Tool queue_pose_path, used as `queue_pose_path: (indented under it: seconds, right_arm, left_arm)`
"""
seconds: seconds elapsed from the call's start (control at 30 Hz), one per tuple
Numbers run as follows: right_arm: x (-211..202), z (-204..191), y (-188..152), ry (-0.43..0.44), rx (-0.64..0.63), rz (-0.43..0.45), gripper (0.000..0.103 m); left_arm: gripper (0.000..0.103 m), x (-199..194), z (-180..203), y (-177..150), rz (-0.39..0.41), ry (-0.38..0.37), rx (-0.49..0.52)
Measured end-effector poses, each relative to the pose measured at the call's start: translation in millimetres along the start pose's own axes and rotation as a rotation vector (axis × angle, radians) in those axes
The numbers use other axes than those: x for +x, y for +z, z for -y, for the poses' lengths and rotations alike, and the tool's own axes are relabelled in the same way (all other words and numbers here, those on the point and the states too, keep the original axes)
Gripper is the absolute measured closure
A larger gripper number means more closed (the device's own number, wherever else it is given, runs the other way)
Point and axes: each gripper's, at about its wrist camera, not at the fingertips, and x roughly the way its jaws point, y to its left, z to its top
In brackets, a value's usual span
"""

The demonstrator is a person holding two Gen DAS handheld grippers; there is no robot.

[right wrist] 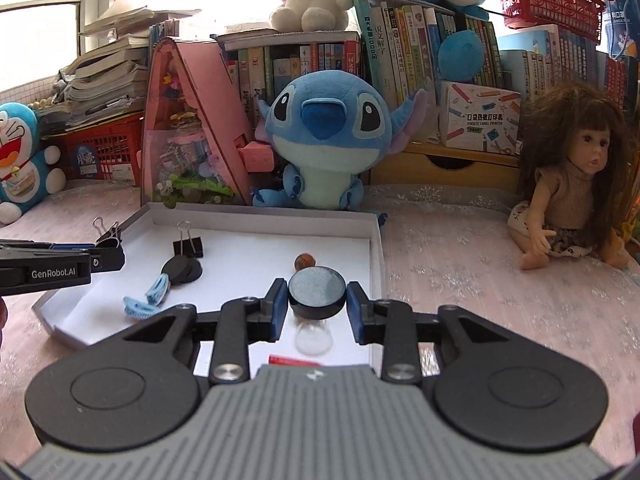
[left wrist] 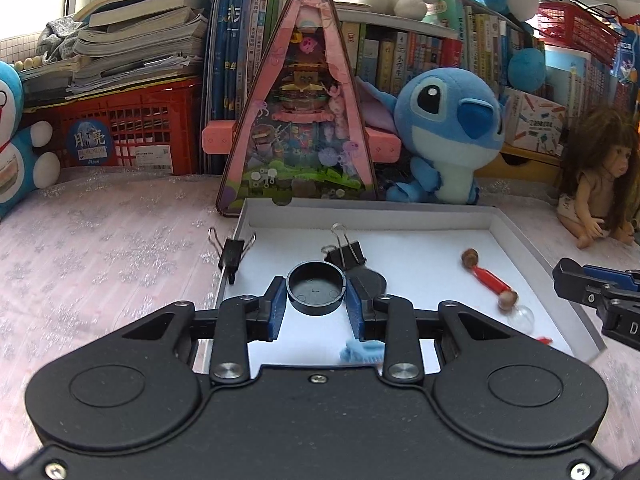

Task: Organize rigid objects
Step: 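Carry the cup lid in the left tool while the right tool carries the disc into the tray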

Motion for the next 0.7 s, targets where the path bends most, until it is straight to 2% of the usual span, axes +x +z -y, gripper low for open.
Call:
queue_pose_path:
  seconds: [0.13,0.37,0.7]
  right_arm:
    - [20.3,5.2,10.5,-0.004,0.020,0.000,0.066]
    - [54.3,7.9,15.9,-0.016,0.034,-0.027,0.066]
    - [74.2,5.6,15.3,-0.027,0.032,-0.053,0.066]
  left_arm:
    - [0.073,16.2,-2.9,5.7,-0.008,0.007,-0.024]
    - [0.073,36.2,-2.7,3.9,-0.011,0.022,0.004]
    - [0.073,50.5,-5.2,0.6,-0.039,0.035,0.007]
